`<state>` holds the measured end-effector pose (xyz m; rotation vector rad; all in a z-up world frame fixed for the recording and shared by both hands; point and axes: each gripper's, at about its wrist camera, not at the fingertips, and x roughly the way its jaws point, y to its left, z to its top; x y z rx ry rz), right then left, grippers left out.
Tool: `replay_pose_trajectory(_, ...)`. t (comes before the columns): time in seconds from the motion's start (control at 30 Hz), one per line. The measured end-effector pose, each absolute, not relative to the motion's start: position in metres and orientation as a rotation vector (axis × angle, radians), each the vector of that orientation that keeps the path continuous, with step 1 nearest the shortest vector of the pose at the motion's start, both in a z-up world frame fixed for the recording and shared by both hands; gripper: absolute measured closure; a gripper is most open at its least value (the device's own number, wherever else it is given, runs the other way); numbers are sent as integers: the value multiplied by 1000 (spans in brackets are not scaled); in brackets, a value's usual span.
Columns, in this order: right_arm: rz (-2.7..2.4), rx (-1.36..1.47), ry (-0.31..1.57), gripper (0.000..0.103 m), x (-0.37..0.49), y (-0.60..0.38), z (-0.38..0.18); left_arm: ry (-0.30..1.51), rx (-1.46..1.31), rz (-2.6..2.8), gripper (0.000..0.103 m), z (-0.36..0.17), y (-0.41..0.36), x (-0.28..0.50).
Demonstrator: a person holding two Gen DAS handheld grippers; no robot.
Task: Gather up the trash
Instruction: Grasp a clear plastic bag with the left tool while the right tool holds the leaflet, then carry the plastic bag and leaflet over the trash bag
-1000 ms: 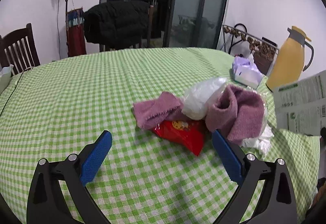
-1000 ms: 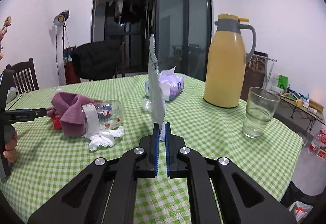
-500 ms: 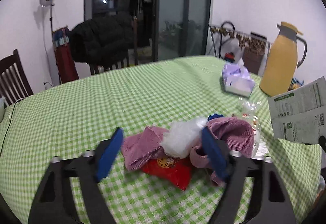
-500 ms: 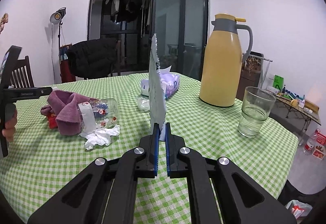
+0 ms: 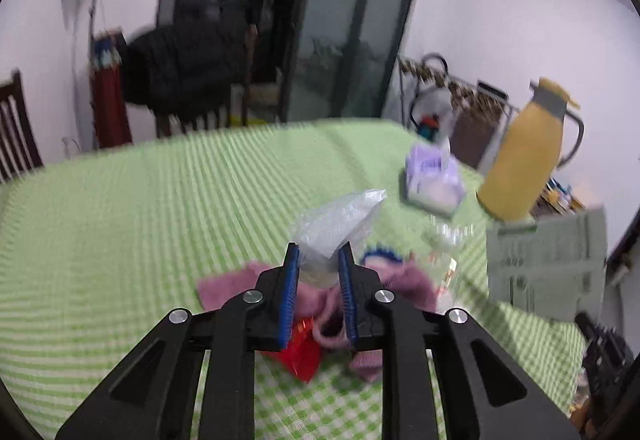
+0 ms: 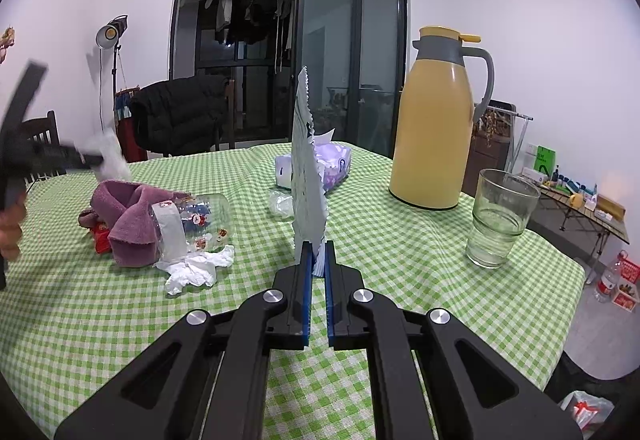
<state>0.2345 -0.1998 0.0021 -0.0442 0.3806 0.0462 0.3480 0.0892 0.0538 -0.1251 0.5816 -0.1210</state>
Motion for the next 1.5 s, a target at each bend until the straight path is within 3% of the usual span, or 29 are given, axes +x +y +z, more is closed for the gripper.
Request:
replay_pose_trajectory(0.37, 45, 42, 332, 98, 202, -230, 12, 342, -113, -194, 86, 167, 65, 268)
replay_pose_trajectory(0.7, -131, 182, 152, 99, 90, -366, 66, 285, -17, -357, 86, 198, -37, 216)
replay_pose_trajectory(1.0, -467, 106, 233, 99, -17, -500, 49, 388, 112, -627, 86, 142, -213, 195)
replay_pose_trajectory(1.5, -714, 250, 629, 99, -45, -601, -92, 687, 186, -918, 86, 3, -384, 162)
